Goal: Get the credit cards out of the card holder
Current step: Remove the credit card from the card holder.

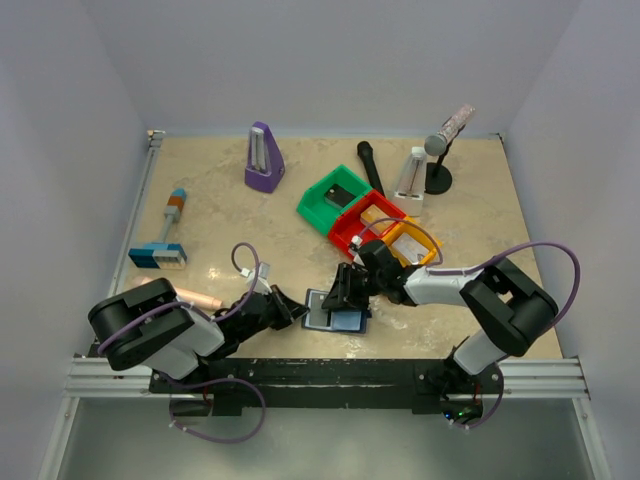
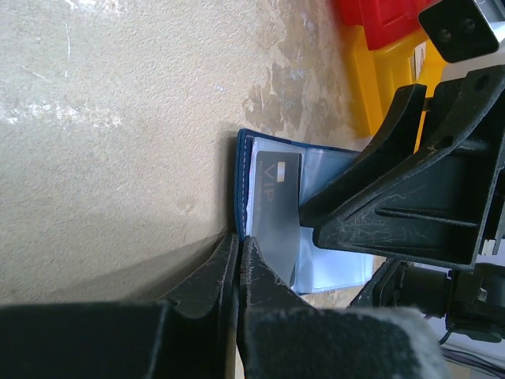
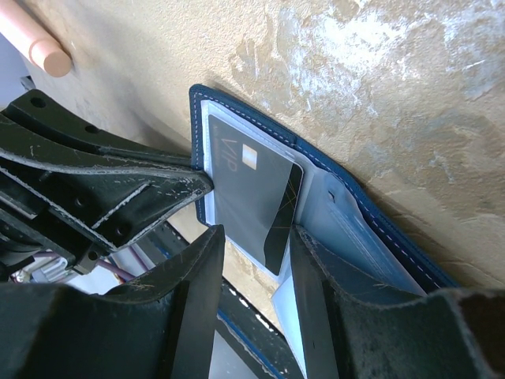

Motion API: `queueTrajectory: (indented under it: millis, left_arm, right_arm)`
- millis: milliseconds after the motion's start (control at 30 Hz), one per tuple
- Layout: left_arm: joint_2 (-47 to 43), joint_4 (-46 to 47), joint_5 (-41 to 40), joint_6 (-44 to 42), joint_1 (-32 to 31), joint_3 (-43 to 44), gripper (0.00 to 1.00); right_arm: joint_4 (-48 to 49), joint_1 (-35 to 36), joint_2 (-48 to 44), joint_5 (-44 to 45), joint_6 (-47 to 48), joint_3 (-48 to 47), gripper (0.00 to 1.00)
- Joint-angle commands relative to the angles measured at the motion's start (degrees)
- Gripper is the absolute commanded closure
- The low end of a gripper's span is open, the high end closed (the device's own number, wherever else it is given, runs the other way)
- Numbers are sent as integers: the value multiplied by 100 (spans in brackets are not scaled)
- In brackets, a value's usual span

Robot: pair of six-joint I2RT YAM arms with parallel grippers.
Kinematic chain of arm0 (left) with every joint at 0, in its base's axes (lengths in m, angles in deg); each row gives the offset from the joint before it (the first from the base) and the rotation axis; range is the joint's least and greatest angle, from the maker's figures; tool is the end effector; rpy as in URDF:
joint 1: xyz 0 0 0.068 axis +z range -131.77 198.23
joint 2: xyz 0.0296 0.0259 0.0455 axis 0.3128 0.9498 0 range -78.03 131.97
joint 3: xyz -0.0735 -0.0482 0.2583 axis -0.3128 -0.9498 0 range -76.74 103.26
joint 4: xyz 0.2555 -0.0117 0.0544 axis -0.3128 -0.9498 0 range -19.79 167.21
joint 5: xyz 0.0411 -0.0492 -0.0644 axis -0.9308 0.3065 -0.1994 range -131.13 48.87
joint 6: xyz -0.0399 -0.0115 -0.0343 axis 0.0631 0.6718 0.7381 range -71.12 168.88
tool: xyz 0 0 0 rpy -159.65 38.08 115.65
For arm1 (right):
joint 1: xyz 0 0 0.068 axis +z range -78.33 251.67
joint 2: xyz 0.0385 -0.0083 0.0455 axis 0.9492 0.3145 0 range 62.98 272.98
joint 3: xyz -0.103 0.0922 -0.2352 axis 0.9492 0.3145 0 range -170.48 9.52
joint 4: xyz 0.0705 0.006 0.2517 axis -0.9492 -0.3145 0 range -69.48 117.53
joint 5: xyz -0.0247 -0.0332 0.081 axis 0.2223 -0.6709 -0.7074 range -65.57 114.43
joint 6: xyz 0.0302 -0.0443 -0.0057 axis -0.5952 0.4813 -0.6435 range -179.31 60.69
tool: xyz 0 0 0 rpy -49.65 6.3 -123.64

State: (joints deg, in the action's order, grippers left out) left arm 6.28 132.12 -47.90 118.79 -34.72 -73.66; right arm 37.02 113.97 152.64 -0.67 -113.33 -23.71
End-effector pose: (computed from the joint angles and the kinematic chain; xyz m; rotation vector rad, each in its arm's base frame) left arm 0.1169 -0.1478 0.0948 -0.4146 2.2187 -1.1665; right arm 0.1943 0.1973 0.1289 0.0397 2.7126 1.1956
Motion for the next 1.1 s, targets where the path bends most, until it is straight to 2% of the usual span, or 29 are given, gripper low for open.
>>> queueTrajectory:
  millis: [0, 267, 500, 600, 900, 1067]
  left_arm:
    - [103, 37, 35, 75, -23, -219, 100]
    - [85, 151, -202, 365, -23, -527, 99]
    - [112, 362, -281, 418, -23, -667, 79]
    - [129, 379, -282, 436, -23, -676, 74]
    - [261, 494, -290, 524, -23, -711, 76]
    - [463, 1020, -27, 269, -23, -659, 76]
  right_arm:
    - [115, 68, 77, 286, -4, 54, 56]
    - [-571, 76, 182, 541, 120, -51, 55]
    - [-932, 76, 227, 708, 278, -175, 53]
    - [-1099, 76, 209, 752, 322, -131, 53]
    - [-1284, 76, 200, 805, 392, -87, 52]
    - [-1117, 76, 226, 709, 392, -25, 51]
